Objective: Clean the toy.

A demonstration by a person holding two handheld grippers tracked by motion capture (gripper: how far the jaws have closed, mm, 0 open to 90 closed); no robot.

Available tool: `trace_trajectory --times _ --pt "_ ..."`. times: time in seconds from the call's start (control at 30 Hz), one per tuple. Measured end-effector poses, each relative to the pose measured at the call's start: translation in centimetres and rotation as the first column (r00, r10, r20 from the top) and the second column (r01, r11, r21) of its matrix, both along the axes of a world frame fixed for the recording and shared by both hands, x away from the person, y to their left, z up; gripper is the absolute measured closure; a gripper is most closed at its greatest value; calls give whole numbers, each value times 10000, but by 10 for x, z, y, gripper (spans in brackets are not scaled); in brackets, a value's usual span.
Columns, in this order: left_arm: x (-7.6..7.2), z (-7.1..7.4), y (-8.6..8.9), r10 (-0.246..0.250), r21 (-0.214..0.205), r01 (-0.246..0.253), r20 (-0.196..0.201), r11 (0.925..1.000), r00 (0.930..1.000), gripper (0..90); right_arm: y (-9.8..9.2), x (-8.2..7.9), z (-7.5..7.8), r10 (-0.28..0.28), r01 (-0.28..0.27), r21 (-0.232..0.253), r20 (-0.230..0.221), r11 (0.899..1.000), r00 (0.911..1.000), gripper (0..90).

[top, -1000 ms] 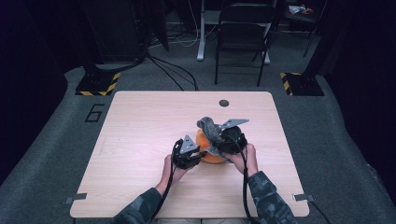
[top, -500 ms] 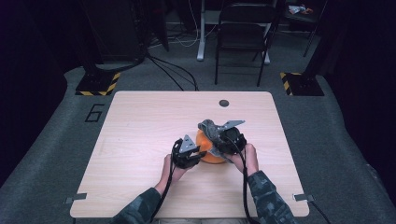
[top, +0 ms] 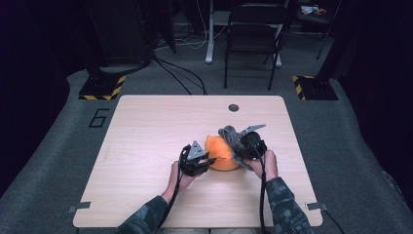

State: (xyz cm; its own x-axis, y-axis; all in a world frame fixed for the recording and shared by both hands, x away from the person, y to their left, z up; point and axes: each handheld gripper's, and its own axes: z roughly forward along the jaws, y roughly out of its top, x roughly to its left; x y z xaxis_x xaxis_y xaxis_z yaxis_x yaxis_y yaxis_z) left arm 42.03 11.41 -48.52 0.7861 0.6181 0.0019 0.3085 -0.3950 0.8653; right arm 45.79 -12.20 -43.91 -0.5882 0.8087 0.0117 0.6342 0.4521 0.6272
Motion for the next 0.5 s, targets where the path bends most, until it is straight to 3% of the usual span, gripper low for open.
trace_trajectory --times 0.17,0.23,0.5 --pt "1 -1 1 19 -105 -19 -24 9999 10000 705 -9 5 -8 -409 404 -133 -447 9991 9982 726" --pt "1 -1 1 17 -70 -17 -29 10000 10000 705 -12 7 -13 -622 603 -395 -494 9974 9968 727" --pt "2 -1 2 5 -131 -6 -73 9999 10000 706 -21 15 -33 -1177 1090 -820 -1100 9906 9869 722"
